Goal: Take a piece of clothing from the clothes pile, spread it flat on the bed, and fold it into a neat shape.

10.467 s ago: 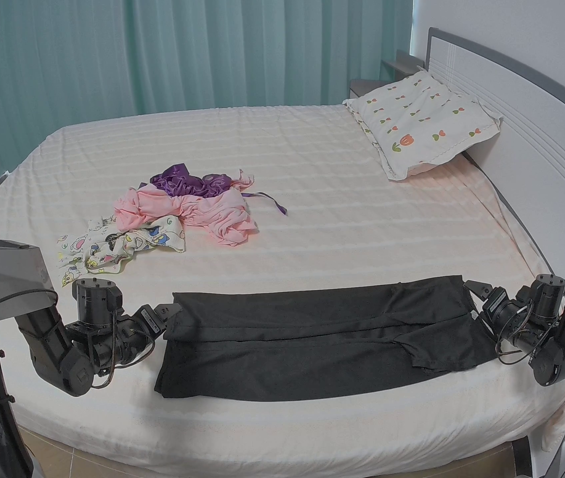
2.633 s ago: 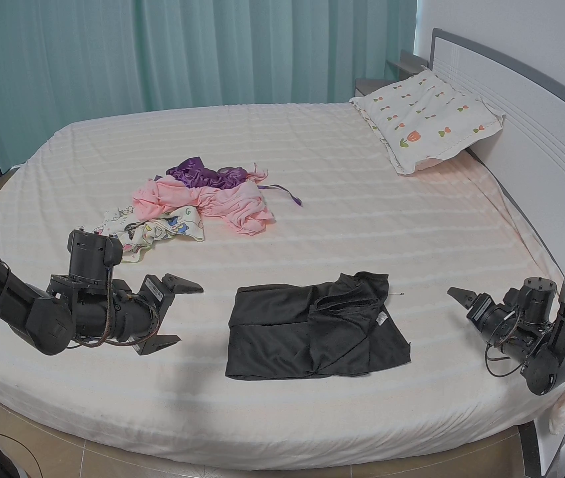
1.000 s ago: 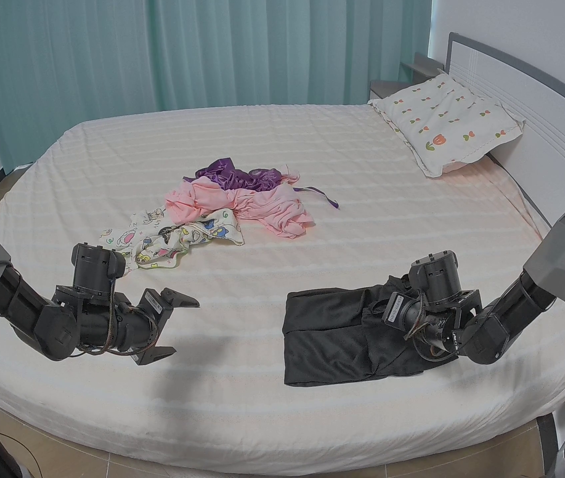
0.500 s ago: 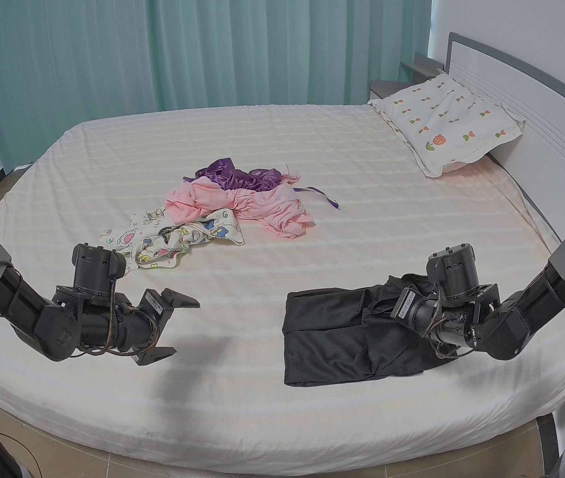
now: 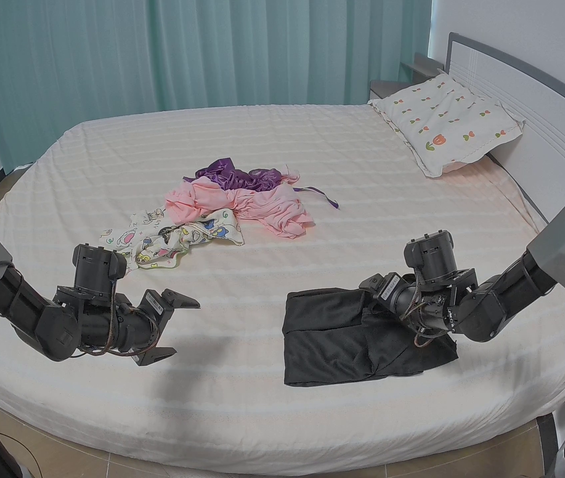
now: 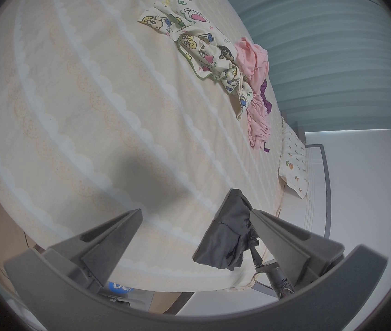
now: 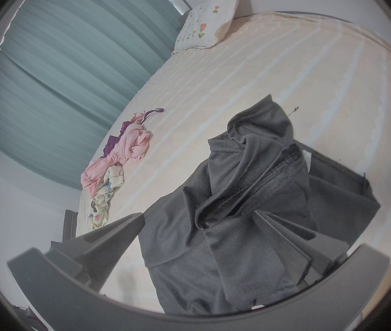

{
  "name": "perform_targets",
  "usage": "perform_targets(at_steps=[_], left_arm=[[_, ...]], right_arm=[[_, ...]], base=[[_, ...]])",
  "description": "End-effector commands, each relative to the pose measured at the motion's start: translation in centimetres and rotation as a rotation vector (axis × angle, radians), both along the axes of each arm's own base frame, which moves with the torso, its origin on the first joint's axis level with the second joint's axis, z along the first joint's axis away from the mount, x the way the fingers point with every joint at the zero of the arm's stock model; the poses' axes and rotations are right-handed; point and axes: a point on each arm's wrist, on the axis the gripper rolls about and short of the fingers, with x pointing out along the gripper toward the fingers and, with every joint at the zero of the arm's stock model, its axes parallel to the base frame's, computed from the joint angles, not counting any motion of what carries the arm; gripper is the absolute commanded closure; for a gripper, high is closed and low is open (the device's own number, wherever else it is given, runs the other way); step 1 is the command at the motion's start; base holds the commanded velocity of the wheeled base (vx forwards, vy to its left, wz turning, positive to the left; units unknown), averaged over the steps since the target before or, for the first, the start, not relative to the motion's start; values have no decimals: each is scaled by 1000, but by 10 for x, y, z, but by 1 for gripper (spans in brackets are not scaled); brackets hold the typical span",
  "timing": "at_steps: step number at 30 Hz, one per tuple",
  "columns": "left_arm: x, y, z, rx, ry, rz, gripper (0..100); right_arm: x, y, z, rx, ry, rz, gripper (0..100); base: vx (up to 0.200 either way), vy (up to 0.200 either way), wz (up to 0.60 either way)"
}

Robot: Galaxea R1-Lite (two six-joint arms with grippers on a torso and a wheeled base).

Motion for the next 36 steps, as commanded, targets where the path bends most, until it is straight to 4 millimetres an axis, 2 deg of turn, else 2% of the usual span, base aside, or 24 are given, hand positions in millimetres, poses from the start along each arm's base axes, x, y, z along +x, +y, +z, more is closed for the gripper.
perform_targets(at_steps=[1,3,6,7,18,25,29,33,34,36], left_arm=[[0,0,-2,1,6,1,0],[1,0,-2,0,7,0,0],[1,0,-4,5,12,1,0],[2,0,-5,5,14,1,0],[2,0,-5,6,13,2,0],[2,0,-5,5,13,3,0],[2,0,-5,5,13,3,0],[2,0,-5,6,13,2,0],[2,0,-5,6,13,2,0],[3,0,-6,6,15,2,0]], right_arm=[[12,7,-20,-4,35,-12,0],[16,6,-27,-6,47,-23,0],[16,4,-26,-5,45,-31,0],[15,3,-25,-8,46,-33,100],[2,-6,-11,-37,77,-52,100],[-13,-20,-2,-36,86,-54,100],[-27,-41,4,-57,101,-50,100],[-39,-64,-4,-122,141,-34,100],[-39,-64,-4,-122,141,-34,100],[-42,-82,-5,-131,157,-49,100]], base=[[0,0,0],[0,0,0],[0,0,0],[0,0,0],[0,0,0],[0,0,0],[0,0,0],[0,0,0],[0,0,0],[0,0,0]])
